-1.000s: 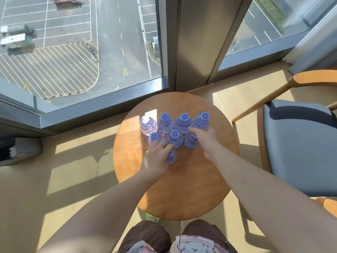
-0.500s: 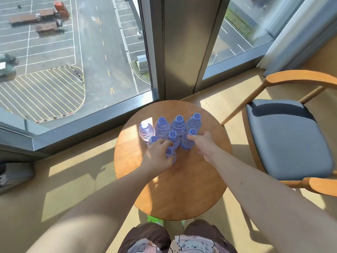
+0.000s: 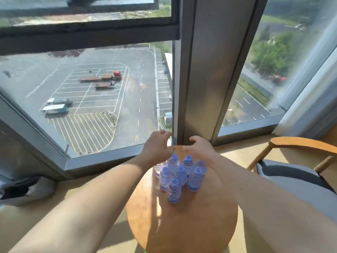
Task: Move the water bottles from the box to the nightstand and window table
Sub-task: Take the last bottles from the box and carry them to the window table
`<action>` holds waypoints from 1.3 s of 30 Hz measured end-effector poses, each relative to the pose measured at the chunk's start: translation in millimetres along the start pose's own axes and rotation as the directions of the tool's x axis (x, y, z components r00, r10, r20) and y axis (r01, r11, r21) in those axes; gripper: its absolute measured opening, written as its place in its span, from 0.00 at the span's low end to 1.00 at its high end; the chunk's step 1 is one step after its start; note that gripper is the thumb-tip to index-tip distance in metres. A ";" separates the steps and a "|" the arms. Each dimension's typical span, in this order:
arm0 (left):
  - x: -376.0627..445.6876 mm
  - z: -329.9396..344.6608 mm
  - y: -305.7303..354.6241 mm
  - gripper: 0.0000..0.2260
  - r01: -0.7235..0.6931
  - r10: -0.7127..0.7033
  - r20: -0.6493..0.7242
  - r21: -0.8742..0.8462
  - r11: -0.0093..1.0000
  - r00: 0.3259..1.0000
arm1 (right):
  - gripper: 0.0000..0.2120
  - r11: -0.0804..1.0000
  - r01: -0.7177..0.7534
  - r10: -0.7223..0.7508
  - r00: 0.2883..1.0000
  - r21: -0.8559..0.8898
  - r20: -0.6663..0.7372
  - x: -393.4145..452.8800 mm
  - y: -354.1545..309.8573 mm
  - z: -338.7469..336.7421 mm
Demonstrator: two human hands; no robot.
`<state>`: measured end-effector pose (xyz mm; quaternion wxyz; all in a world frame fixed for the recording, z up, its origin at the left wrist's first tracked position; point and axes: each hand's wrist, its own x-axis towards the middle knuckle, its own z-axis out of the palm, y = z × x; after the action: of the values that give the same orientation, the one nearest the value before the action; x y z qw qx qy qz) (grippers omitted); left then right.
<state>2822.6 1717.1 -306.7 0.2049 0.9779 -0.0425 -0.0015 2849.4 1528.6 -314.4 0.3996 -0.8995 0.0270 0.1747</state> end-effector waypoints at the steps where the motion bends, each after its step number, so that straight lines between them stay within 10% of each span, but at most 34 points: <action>1: -5.2 -7.9 2.9 0.25 0.030 -0.030 -0.027 0.003 1.000 0.999 | 0.29 0.999 0.048 -0.047 0.999 -0.021 0.022 -2.0 -7.6 -3.6; 9: -94.4 -54.5 5.1 0.30 0.397 -0.378 -0.177 0.088 0.914 0.909 | 0.32 0.906 0.398 -0.355 0.900 -0.142 0.253 -43.7 -67.9 11.9; 20: -286.0 -134.9 -7.9 0.28 0.705 -0.600 -0.449 0.101 0.702 0.661 | 0.37 0.569 0.815 -0.680 0.542 -0.111 0.495 -169.1 -166.1 113.3; 39: -898.7 -127.7 90.3 0.27 0.951 -0.790 -0.577 -0.309 -0.026 -0.209 | 0.34 -0.195 0.961 -0.614 -0.276 0.197 0.739 -715.2 -142.5 340.2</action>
<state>1922.3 1761.1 -166.6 0.0188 0.6587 0.7306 0.1790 2106.2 1808.1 -183.8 0.1166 -0.5538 -0.8173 0.1082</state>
